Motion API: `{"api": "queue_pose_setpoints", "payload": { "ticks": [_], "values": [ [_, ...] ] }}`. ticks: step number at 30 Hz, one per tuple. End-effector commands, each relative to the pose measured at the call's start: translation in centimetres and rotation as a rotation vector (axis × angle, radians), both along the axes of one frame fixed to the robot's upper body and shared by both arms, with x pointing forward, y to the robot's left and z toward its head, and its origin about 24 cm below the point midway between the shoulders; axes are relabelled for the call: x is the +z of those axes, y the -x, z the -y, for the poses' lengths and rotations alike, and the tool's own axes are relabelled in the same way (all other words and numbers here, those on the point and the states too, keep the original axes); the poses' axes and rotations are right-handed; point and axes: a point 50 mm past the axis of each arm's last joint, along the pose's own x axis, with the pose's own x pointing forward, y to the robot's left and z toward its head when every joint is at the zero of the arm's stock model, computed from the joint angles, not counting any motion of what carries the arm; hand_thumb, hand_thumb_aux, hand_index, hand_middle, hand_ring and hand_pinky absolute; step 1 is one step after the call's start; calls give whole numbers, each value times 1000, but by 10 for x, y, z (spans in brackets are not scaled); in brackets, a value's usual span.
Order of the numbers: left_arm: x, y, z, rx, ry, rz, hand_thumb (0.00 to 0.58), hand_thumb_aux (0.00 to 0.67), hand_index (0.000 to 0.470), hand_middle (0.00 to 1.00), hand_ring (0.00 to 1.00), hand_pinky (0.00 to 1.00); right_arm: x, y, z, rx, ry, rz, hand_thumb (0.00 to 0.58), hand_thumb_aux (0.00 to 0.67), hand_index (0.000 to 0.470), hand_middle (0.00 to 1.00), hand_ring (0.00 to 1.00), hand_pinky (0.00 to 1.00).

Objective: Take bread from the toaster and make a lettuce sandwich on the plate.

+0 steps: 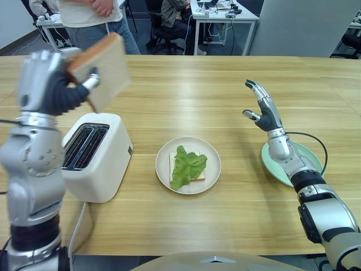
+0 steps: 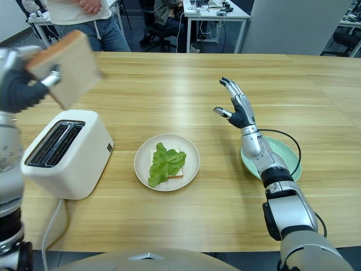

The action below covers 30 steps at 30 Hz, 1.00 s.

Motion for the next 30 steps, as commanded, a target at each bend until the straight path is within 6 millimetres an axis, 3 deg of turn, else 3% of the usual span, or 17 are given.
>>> {"api": "queue_pose_setpoints", "payload": {
  "ticks": [1,4,8,13,17,21,30],
  "values": [
    [-23,-26,18,-207,57,-220,580,670,460,1000,1000,1000,0,-1,5,-23,-15,-2,0,0,0,0,0,0],
    [-44,-47,36,-425,138,-449,580,670,460,1000,1000,1000,1,0,7,-28,-23,1,0,0,0,0,0,0],
    [-64,-62,50,-569,165,-654,580,670,460,1000,1000,1000,3,1,8,-19,-29,10,0,0,0,0,0,0],
    [-86,-71,64,-590,139,-760,580,670,460,1000,1000,1000,3,3,11,-15,-28,12,0,0,0,0,0,0],
    [-106,-71,72,-632,213,-857,580,670,460,1000,1000,1000,1,4,10,-10,-28,6,0,0,0,0,0,0],
    [-126,-71,70,-619,260,-948,580,670,460,1000,1000,1000,0,5,8,-5,-29,6,0,0,0,0,0,0],
    [-148,-68,66,-592,293,-1041,580,670,460,1000,1000,1000,-2,12,-1,72,-15,2,0,0,0,0,0,0]
  ]
}}
